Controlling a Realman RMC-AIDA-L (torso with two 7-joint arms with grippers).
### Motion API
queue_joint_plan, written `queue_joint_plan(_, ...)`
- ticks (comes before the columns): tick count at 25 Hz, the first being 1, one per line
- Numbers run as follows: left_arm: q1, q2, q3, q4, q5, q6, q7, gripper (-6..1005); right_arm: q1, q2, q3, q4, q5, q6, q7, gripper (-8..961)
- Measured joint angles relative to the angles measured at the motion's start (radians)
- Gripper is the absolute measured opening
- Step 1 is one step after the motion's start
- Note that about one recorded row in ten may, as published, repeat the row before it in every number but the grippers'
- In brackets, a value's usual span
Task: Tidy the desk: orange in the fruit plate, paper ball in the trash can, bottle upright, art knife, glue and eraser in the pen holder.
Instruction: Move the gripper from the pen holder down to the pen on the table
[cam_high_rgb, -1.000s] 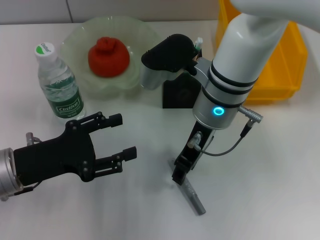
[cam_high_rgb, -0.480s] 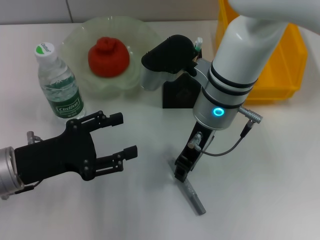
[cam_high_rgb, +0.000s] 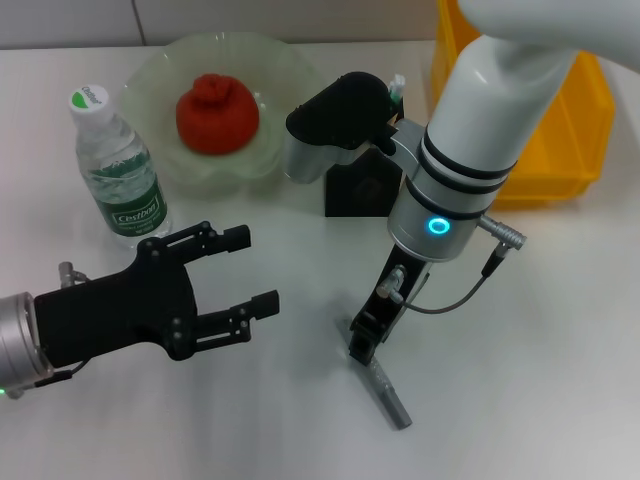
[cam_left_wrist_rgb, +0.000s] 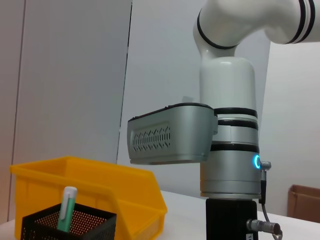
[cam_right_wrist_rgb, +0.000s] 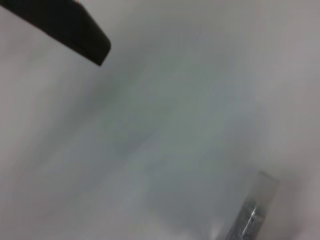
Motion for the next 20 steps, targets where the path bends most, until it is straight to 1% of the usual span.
queue_joint_plan(20, 0.0, 0.0, 0.001, -0.001, 0.0, 0.0, 0.0, 784, 0.0, 0.0, 0.0, -0.005, 0.01, -0.004, -0.005, 254)
